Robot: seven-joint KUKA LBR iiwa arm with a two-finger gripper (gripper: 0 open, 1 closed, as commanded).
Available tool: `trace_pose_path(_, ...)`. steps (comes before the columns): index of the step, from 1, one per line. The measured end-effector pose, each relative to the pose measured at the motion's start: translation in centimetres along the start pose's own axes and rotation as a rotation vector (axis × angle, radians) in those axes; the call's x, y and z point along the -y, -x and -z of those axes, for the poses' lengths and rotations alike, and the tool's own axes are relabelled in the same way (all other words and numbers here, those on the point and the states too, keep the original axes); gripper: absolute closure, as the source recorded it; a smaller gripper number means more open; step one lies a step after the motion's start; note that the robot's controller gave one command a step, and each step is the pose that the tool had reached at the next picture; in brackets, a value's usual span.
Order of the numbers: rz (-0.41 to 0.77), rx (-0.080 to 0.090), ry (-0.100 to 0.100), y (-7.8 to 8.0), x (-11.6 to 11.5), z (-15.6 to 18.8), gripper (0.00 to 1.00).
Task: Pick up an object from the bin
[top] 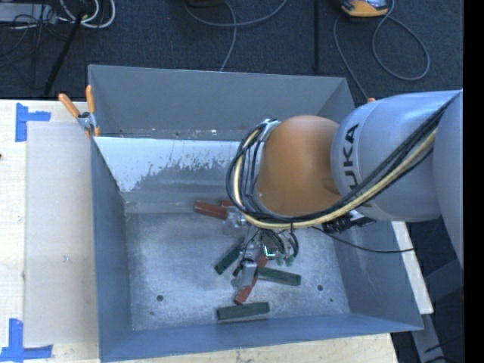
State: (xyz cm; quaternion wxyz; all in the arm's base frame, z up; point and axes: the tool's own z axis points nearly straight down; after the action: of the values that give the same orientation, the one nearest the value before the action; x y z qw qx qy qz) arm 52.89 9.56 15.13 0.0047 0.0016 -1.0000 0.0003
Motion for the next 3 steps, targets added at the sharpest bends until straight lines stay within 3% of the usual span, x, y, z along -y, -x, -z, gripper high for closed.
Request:
trace_pose_path(1,0.138,0.003,0.001,3.53,2.61,-8.29,0.0)
trace_pose_path(3,0.131,0.009,0.001,3.64,2.54,-8.12,0.0)
